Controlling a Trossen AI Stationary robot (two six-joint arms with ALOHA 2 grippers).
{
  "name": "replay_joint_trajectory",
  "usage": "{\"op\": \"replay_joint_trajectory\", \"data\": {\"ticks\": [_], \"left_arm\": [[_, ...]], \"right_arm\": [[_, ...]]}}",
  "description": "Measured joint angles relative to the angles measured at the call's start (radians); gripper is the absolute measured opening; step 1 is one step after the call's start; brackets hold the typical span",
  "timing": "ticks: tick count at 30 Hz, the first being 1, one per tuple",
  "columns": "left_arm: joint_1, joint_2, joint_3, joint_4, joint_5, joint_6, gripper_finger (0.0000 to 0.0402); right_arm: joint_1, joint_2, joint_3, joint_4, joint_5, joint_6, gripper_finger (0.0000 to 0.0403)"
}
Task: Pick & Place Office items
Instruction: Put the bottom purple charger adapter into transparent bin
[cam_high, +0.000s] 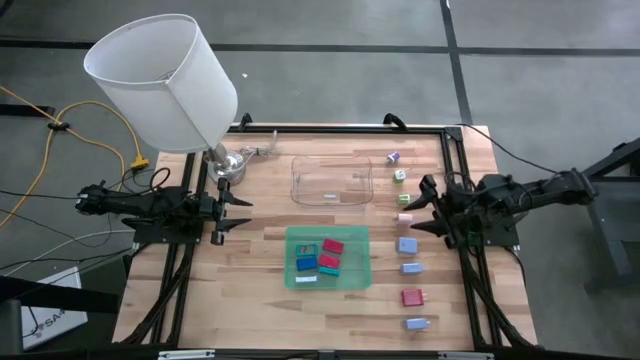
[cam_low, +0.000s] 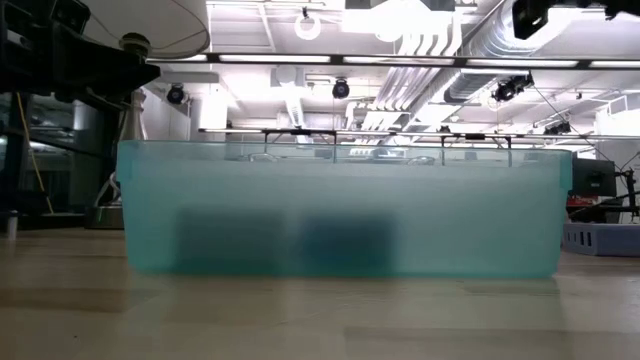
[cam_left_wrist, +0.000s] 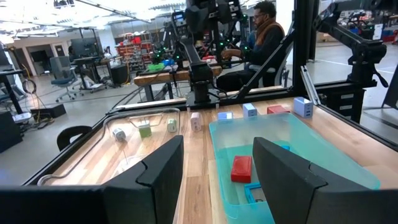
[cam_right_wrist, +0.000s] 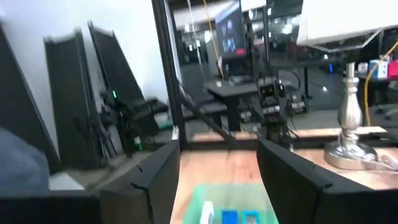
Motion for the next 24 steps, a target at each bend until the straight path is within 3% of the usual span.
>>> {"op": "replay_joint_trajectory", "data": {"ticks": [8, 13, 24], "left_arm": [[0.000, 0.000, 0.000, 0.000, 0.000, 0.000, 0.0186], [0.000, 0.000, 0.000, 0.000, 0.000, 0.000, 0.0186], [0.000, 0.000, 0.000, 0.002, 0.000, 0.000, 0.0186]], "right_arm": [[0.096, 0.089, 0.098, -0.043, -0.003, -0.109, 0.0201], [0.188, 0.124, 0.126, -0.093, 0.153, -0.183, 0.0201], [0.354, 0.224, 0.133, -0.110, 0.449, -0.182, 0.0201]]}}
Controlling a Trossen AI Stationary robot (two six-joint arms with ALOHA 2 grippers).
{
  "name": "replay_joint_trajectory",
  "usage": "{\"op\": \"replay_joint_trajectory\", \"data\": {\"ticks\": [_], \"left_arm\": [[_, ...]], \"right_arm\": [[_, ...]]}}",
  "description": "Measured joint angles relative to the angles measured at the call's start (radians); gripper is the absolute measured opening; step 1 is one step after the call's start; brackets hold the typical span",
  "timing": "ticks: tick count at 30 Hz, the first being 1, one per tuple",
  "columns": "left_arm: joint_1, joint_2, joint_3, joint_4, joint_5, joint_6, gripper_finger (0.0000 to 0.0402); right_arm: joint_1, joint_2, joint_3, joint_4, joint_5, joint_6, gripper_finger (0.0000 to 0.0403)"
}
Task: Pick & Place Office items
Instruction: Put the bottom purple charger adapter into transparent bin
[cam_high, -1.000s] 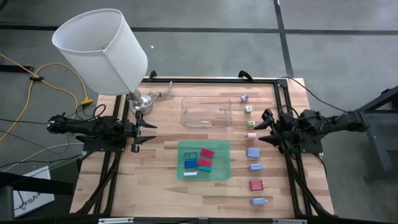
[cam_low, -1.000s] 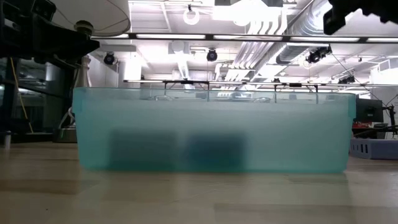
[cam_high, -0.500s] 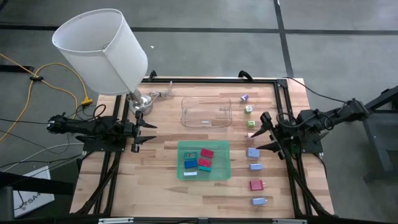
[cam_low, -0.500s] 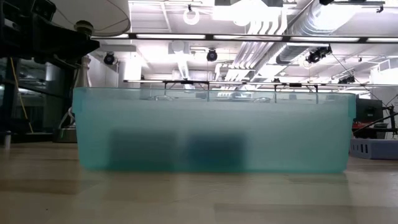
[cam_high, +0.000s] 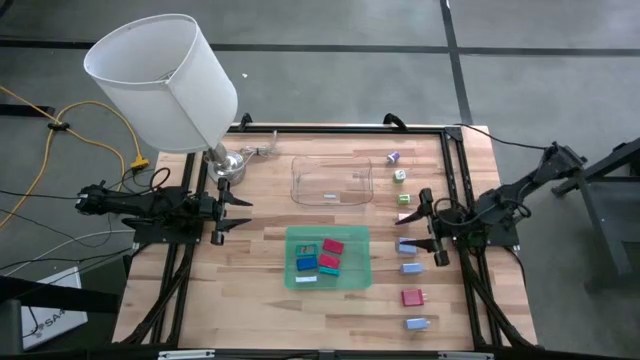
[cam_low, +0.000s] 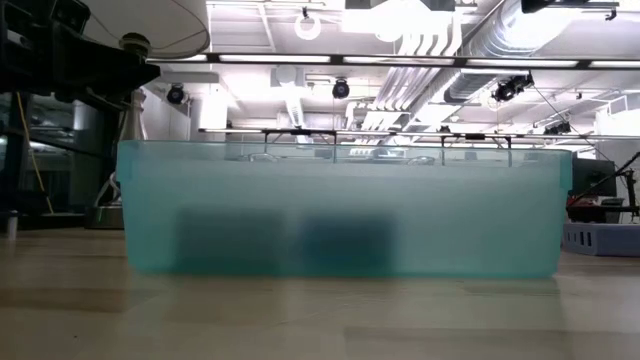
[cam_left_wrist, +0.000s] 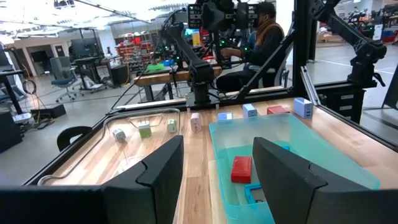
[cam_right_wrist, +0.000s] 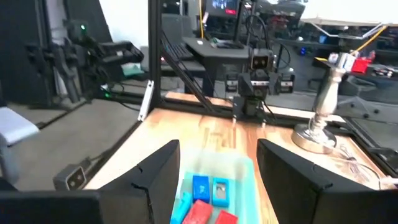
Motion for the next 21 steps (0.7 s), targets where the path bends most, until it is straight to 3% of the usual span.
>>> {"op": "replay_joint_trajectory", "data": {"ticks": [7, 12, 21], "left_arm": [[0.000, 0.000, 0.000, 0.000, 0.000, 0.000, 0.0186], [0.000, 0.000, 0.000, 0.000, 0.000, 0.000, 0.0186], [0.000, 0.000, 0.000, 0.000, 0.000, 0.000, 0.0186]], "right_arm": [[0.076, 0.099, 0.008, 0.016, 0.120, 0.016, 0.0201], [0.125, 0.173, 0.069, 0.000, 0.131, 0.082, 0.0201], [0.208, 0.258, 0.185, -0.250, 0.243, 0.297, 0.0201]]}}
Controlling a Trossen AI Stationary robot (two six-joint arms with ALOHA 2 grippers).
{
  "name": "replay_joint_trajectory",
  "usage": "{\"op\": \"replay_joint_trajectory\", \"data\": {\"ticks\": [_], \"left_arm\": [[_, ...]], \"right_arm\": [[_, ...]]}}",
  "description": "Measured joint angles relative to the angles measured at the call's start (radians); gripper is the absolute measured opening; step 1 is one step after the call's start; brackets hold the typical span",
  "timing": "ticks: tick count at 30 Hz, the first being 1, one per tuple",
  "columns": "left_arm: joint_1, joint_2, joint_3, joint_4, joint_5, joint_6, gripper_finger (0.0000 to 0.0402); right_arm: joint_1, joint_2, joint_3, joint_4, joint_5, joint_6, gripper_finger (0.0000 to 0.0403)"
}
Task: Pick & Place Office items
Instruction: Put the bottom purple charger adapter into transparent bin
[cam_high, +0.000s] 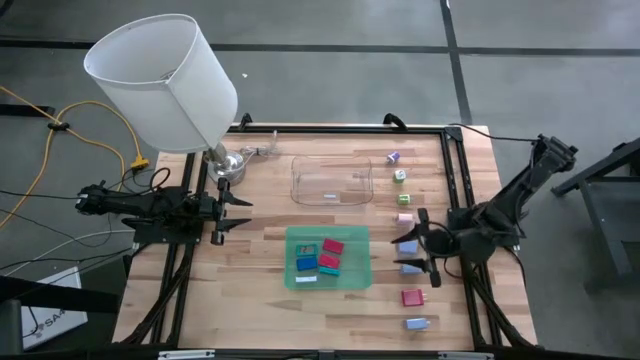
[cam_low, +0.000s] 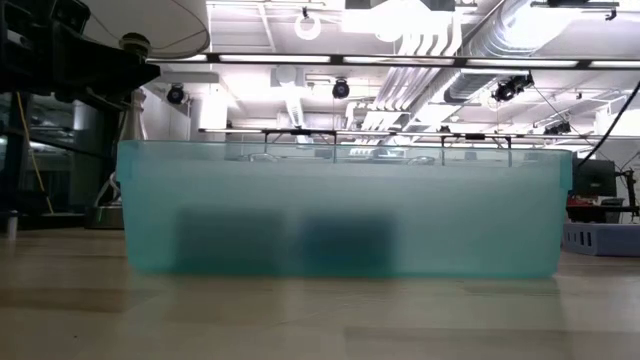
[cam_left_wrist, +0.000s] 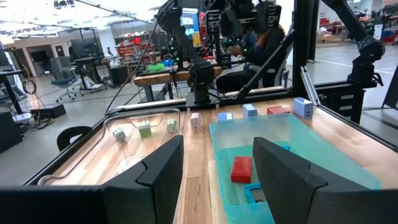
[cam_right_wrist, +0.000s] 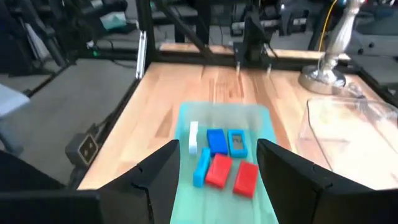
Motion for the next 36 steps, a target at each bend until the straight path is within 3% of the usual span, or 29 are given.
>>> {"op": "replay_joint_trajectory", "data": {"ticks": [14, 19, 36], "left_arm": [[0.000, 0.000, 0.000, 0.000, 0.000, 0.000, 0.0186], [0.000, 0.000, 0.000, 0.000, 0.000, 0.000, 0.0186], [0.000, 0.000, 0.000, 0.000, 0.000, 0.000, 0.0186]], "right_arm": [[0.052, 0.156, 0.045, -0.001, 0.008, 0.121, 0.0201], [0.052, 0.195, 0.045, -0.002, -0.032, 0.207, 0.0201], [0.177, 0.259, 0.045, -0.121, -0.035, 0.496, 0.0201]]}}
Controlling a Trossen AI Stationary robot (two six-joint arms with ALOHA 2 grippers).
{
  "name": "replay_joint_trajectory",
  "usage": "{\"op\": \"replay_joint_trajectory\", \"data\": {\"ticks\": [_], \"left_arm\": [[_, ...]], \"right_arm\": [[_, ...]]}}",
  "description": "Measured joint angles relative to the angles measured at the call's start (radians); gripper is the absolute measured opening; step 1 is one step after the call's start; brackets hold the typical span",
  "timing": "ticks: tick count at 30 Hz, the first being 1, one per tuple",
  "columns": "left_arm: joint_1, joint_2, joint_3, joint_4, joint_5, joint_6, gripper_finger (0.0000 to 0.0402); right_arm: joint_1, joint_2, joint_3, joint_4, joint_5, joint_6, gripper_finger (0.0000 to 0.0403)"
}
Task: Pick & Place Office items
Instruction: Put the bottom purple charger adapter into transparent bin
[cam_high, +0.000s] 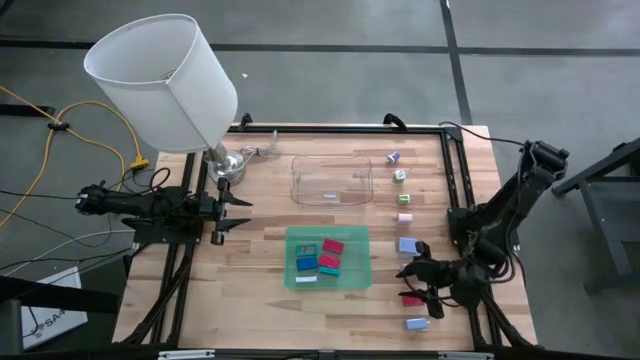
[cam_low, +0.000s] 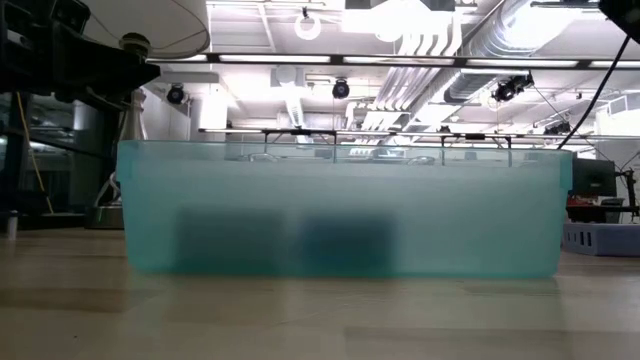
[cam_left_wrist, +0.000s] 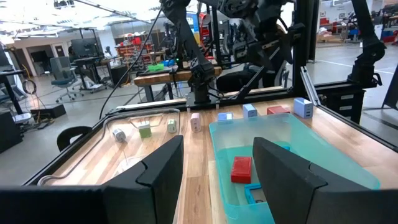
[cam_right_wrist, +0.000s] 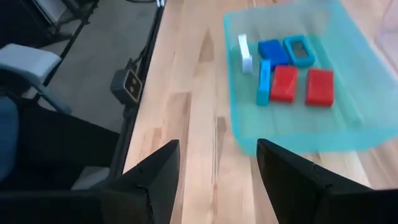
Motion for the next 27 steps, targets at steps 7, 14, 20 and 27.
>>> {"op": "replay_joint_trajectory", "data": {"ticks": [7, 14, 20, 27], "left_arm": [[0.000, 0.000, 0.000, 0.000, 0.000, 0.000, 0.0186], [0.000, 0.000, 0.000, 0.000, 0.000, 0.000, 0.0186], [0.000, 0.000, 0.000, 0.000, 0.000, 0.000, 0.0186], [0.000, 0.000, 0.000, 0.000, 0.000, 0.000, 0.0186]], "right_arm": [[0.047, 0.045, 0.000, -0.090, -0.020, 0.106, 0.0201], [0.106, 0.087, 0.010, -0.113, -0.038, 0.133, 0.0201], [0.141, 0.173, 0.134, -0.268, -0.089, 0.180, 0.0201], [0.169, 0.289, 0.251, -0.350, -0.153, 0.264, 0.0201]]}}
